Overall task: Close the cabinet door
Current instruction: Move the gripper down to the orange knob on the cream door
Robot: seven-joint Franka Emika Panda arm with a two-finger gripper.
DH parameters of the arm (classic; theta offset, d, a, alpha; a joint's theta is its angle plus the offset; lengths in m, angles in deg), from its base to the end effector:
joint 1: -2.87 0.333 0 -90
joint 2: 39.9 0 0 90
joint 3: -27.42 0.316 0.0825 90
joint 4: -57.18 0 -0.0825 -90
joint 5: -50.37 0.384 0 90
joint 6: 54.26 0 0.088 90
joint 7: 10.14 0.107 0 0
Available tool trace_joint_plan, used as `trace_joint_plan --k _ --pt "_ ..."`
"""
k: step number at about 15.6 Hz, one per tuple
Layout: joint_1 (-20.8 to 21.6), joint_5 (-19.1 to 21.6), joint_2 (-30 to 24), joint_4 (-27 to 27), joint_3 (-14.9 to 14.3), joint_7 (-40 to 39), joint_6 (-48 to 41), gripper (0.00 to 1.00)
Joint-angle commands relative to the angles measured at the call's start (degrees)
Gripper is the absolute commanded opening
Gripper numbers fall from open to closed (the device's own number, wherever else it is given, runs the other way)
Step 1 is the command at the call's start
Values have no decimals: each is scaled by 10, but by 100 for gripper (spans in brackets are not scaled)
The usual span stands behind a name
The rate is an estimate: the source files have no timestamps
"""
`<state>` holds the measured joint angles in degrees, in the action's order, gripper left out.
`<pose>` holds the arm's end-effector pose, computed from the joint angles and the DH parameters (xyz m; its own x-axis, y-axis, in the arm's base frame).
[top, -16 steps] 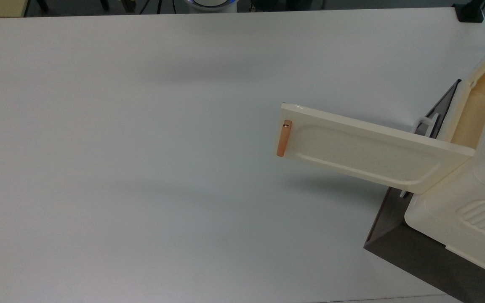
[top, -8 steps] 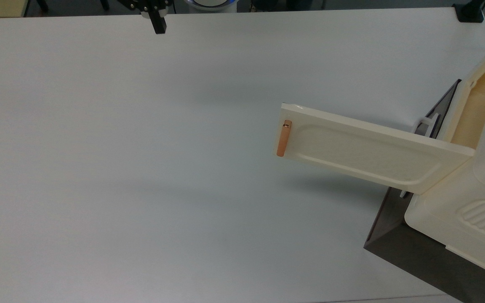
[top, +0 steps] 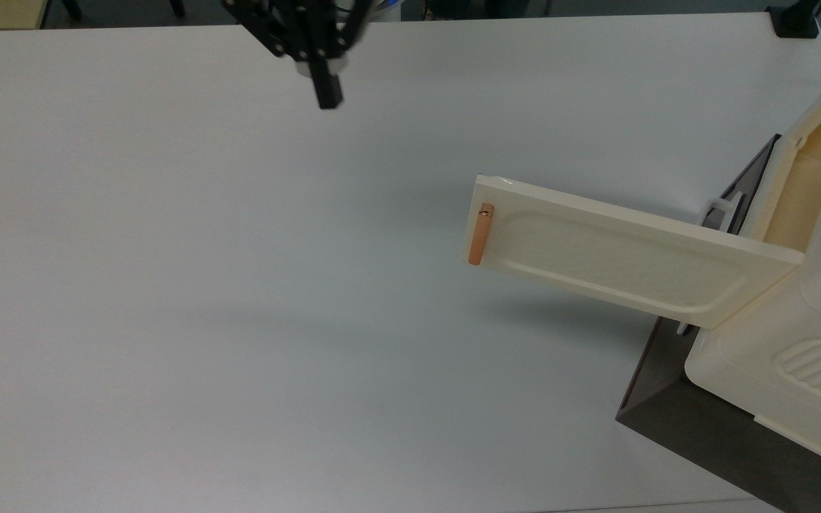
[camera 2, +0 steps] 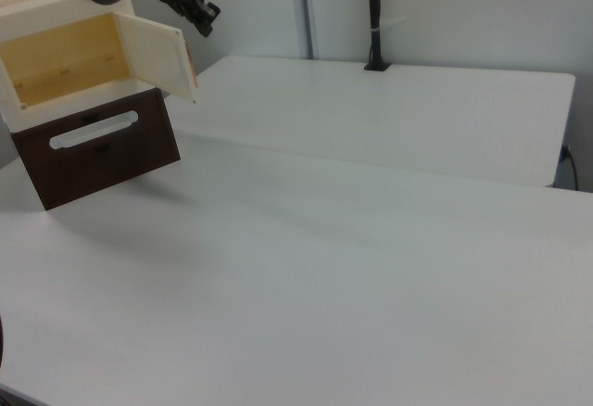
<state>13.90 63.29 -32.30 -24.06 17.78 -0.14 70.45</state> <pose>0.6385 0.0328 0.6923 0.8051 -0.2623 0.5319 -0.1114 -0.9478 -0.2988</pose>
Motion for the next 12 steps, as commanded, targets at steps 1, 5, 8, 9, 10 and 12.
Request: trace_joint_plan --k 1,5,8,9,10,12 --pt "51 0 36 21 -14 69 87 3" --pt "84 -32 79 56 -24 130 150 3" --pt "101 -61 104 62 -28 164 186 3" --pt "102 -64 109 62 -28 170 195 3" --pt "102 -64 115 62 -27 172 201 3" --pt "108 -64 117 62 -27 173 203 3"
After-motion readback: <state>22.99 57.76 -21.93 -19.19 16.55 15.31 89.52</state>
